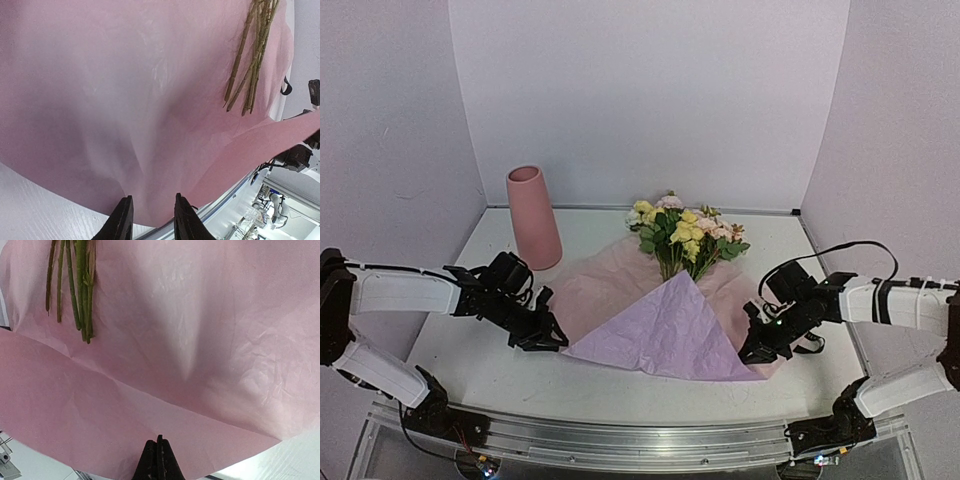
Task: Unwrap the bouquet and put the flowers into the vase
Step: Unfold the wrapping paper at the center of the board.
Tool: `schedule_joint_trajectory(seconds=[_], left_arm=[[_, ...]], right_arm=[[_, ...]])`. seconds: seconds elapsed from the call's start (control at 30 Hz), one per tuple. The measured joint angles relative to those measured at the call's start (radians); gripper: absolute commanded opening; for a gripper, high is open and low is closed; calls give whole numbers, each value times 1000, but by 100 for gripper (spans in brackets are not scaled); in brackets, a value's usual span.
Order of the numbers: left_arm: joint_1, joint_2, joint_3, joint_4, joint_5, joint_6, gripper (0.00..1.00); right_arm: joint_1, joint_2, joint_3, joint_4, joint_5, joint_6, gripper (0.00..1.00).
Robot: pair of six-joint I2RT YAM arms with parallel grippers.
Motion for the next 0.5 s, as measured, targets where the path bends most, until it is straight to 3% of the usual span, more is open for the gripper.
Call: schedule_joint_trajectory(seconds=[0.5], left_arm=[[-7, -30, -53, -54, 23, -31, 31]], right_arm=[[76, -156, -168, 10, -4, 117, 1]])
